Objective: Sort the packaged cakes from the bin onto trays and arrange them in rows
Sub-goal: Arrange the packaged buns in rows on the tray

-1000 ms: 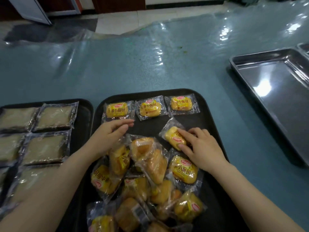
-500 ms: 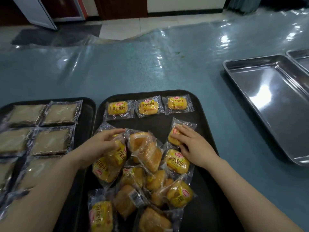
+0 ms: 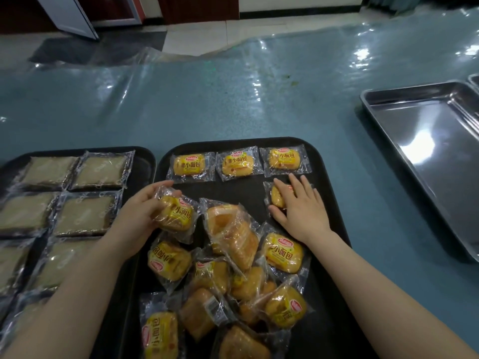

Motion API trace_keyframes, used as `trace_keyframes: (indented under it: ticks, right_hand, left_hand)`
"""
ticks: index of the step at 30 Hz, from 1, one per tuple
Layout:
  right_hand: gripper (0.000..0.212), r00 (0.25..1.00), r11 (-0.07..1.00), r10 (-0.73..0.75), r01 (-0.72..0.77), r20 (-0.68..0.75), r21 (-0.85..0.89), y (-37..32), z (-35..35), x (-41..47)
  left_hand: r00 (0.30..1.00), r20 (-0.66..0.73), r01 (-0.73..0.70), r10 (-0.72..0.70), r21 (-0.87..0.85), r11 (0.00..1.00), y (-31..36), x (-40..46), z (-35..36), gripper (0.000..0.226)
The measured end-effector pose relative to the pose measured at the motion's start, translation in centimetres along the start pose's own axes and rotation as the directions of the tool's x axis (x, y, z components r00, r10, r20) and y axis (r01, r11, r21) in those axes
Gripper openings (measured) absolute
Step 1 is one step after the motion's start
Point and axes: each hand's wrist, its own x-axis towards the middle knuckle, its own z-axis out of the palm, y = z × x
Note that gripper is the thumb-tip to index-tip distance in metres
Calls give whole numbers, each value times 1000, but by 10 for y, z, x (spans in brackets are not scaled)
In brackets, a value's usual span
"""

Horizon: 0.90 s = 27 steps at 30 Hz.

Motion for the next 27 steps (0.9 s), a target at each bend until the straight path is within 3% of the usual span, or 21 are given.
trace_keyframes:
  ticks: [4,6,9,11,14,17,20,24,27]
  right_hand:
    - [74,995,999,50,-52,-91,-14,-13,-12,2]
    - [70,987,988,-25,48,-157,145,-26,-20,-4]
    - [66,977,825,-206,140,60,547,-48,-34,-21]
    - [53,945,763,-283,116,167,636,-57,-35,-31]
    - [23,972,685,-178,11,152,728,-51,-35,-38]
    - [12,993,625,-40,-65,115,778,-36,-38,-44]
    - [16,991,600,126,-109,41,793,-21,-47,-49]
    - [32,961,530,273,-113,-43,840,-6,-62,-58]
    - [43,934,451,355,-141,-32,881,2,-67,-64]
  left_hand:
    - [998,-60,-16,13,-48,999,-3,-3,1,40]
    - [996,-88,-27,23,-50,998,-5,-5,2,39]
    - [992,-123,-47,41,-43,998,-7,-7,5,37]
    - [988,-146,-59,54,-33,998,-8,-9,8,38]
    - [984,-164,-82,75,-33,996,-8,-12,12,37]
    - [974,-194,-123,118,-10,992,-5,-11,20,35]
    - [963,-209,-157,169,72,985,1,-3,38,32]
    - [969,-132,-172,211,256,951,6,11,75,48]
    - [911,-109,-264,397,585,767,9,7,94,67]
